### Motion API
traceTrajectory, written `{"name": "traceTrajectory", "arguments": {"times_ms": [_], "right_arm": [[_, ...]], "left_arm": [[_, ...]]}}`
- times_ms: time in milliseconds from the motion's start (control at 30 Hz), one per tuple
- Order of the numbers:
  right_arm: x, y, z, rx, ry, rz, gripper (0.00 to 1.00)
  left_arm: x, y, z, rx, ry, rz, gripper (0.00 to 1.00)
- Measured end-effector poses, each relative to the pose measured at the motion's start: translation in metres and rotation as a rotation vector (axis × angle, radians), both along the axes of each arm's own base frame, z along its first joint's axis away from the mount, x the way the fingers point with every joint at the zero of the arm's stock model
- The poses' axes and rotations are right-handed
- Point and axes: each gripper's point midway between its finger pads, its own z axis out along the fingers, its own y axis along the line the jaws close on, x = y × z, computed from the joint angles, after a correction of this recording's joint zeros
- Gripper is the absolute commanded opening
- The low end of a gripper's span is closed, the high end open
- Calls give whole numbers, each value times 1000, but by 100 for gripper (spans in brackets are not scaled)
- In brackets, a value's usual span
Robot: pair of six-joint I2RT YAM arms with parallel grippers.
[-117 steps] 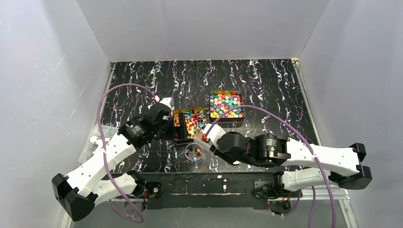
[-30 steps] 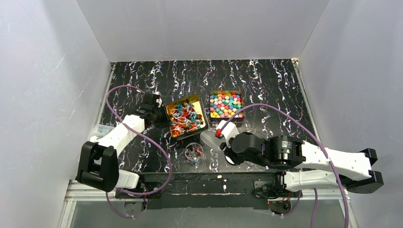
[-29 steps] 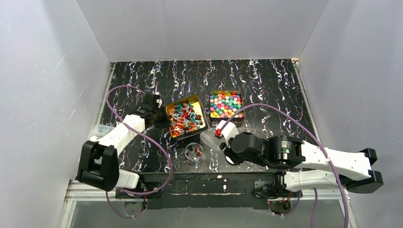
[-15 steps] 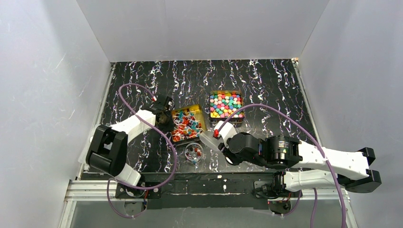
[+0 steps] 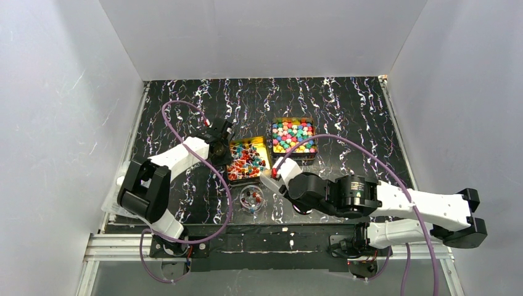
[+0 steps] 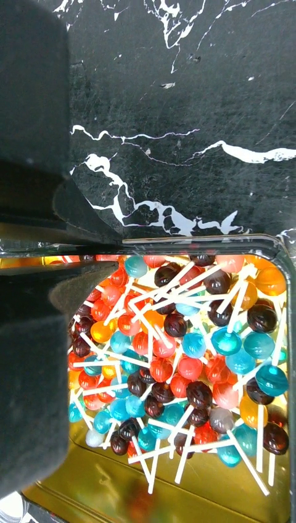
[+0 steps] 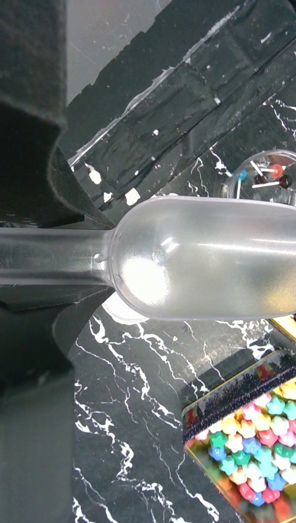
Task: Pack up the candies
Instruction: Adjust the storage box at the center of the board.
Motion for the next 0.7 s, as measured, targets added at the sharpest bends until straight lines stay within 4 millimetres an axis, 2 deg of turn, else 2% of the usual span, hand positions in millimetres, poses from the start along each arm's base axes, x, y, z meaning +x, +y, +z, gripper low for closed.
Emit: {"name": "traceTrajectory", "arguments": {"times_ms": [233,333,467,600,700], "right_arm": [[13,4,7,-53,-24,-33,1],[21,8,13,-78,-30,-39,1],[36,15,16,-121,-20,-40,1],[50,17,11,-182,24,-31,1],[60,20,5,-232,58,-24,1]], "left_arm": [[2,2,8,11,-13,3,23],[-2,5,18,17,-24,1,28],[-6,11,46,13,-77,-10,35],[-12,14,79,-10,-152,-50,40],[-20,13,93,-35,-178,-96,45]]}}
